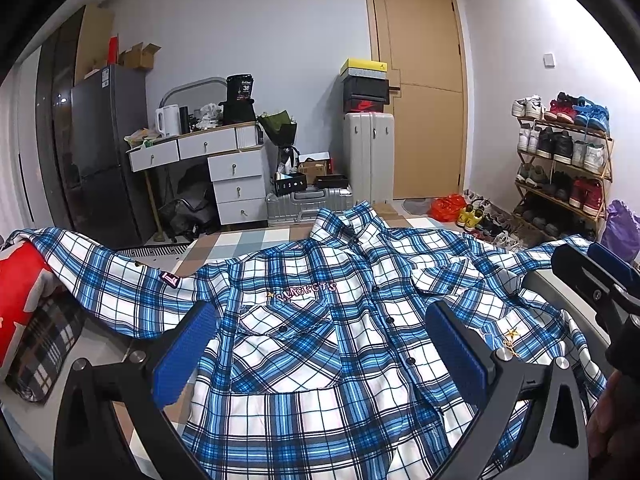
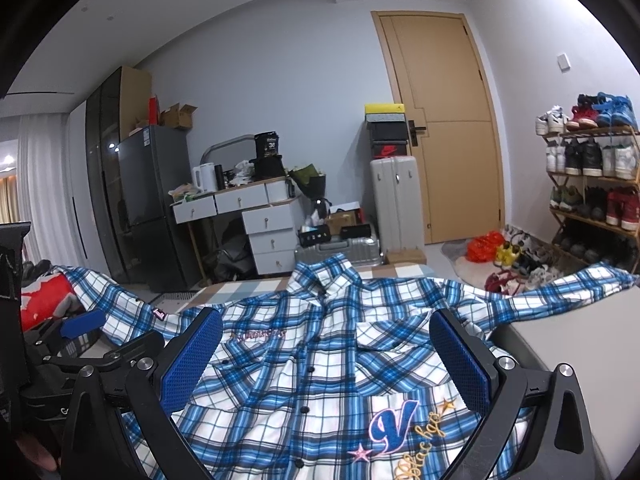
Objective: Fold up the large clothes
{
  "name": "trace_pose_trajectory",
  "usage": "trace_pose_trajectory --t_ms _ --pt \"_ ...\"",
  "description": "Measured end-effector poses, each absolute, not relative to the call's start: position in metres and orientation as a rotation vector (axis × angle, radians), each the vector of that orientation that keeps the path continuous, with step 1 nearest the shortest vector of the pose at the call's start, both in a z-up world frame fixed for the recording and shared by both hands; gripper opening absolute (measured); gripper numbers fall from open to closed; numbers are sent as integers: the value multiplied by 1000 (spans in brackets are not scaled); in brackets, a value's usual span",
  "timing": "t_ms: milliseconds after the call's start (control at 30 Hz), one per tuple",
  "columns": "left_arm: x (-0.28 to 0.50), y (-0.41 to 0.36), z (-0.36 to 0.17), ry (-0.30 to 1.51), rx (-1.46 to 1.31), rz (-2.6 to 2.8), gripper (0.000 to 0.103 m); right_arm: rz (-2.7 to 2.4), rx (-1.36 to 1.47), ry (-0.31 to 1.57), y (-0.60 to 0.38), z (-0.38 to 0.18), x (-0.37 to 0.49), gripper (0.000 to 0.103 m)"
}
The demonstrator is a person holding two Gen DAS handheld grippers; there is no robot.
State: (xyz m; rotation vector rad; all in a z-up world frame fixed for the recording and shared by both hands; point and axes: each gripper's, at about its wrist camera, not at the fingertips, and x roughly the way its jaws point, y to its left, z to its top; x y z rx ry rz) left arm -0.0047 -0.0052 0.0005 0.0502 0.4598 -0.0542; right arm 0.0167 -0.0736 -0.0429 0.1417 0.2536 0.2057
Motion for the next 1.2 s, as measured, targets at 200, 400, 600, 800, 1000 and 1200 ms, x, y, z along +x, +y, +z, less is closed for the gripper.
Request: trace_pose_trajectory --t_ms 200,400,600,800,1000,1200 --pt "-5 -5 0 459 50 -53 102 205 142 253 -73 -43 17 103" --pt "-5 -4 0 459 55 -62 102 208 143 256 -73 -43 16 103" --pt "-4 -4 0 463 52 -59 102 213 140 262 -72 -42 17 103" --pt "-4 -3 0 463 53 -57 102 213 143 264 -72 -42 17 103" --pt "-4 -4 -1 463 54 -58 102 213 150 264 -72 -43 17 103" --pt "-4 -5 -1 464 56 -56 102 216 153 267 -73 -43 17 103"
